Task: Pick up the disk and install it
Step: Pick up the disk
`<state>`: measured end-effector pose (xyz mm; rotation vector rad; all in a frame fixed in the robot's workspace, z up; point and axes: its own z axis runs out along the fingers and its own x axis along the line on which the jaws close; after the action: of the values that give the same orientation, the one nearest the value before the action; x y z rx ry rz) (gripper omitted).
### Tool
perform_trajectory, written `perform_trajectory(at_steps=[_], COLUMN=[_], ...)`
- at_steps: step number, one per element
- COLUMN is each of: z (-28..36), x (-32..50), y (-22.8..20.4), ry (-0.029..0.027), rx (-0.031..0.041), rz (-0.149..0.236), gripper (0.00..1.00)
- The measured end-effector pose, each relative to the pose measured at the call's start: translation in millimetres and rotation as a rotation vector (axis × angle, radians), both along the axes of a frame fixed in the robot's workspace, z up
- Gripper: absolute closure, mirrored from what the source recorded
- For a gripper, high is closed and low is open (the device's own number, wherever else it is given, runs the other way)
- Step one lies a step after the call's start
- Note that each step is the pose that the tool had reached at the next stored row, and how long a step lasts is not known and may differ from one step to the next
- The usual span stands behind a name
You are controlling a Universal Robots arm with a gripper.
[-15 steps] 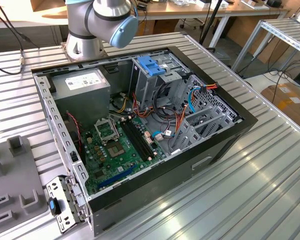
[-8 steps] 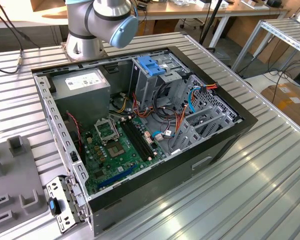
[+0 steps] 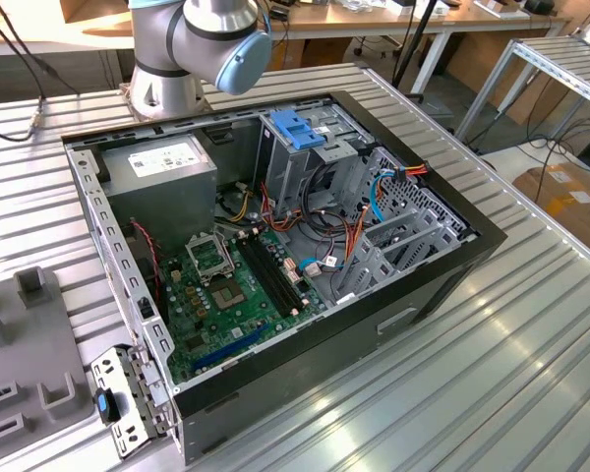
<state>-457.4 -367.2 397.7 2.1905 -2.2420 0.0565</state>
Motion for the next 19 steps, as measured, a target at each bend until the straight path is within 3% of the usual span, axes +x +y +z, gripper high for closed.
perform_trajectory(at_steps=[2, 4, 16, 19], z=[4.8, 13.9, 45.0, 56.2], x=[0.0, 0.0, 0.0, 0.0], y=[0.0, 0.0, 0.0, 0.0], ry=[0.0, 0.0, 0.0, -0.0001], rx=[0.0, 0.0, 0.0, 0.0], rz=[0.0, 0.0, 0.0, 0.0], gripper=[0.64, 0.64, 0.64, 0.64])
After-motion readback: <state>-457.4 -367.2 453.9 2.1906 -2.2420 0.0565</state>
